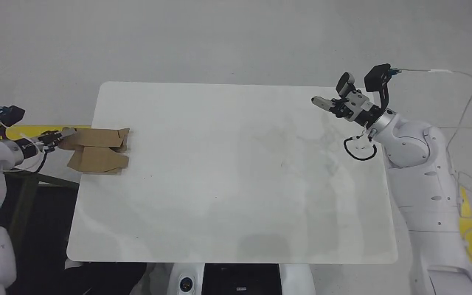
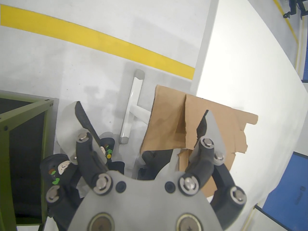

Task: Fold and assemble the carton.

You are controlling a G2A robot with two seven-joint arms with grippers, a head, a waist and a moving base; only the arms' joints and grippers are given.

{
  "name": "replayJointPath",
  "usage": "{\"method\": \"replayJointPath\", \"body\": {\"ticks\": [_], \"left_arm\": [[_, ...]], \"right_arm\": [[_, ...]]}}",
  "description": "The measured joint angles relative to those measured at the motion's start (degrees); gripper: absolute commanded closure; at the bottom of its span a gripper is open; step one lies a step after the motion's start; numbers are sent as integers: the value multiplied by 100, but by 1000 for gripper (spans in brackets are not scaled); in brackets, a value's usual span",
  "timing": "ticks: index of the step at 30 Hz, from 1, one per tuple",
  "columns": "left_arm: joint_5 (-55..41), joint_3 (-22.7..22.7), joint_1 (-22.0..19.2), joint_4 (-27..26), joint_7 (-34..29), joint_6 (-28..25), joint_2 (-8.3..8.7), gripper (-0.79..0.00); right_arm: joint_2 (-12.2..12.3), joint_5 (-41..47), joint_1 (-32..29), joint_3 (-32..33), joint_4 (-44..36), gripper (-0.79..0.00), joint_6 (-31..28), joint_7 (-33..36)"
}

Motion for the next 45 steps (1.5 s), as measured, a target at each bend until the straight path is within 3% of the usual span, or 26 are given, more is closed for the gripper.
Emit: {"method": "replayJointPath", "body": {"ticks": [5,18,28,36,45], "left_arm": [[-169,55,43,98,-120,139,-82,0],[-1393,-353,-27,271,-497,67,-33,0],[-2365,-634,-53,-35,-794,-280,-18,0],[-3330,-634,-154,-496,-1258,-422,-238,0],[-4067,-168,-311,-1181,-1226,-67,-661,0]], "right_arm": [[0,0,0,0,0,-785,0,0],[0,0,0,0,0,-785,0,0],[0,0,0,0,0,-785,0,0],[0,0,0,0,0,-785,0,0],[0,0,0,0,0,-785,0,0]]}}
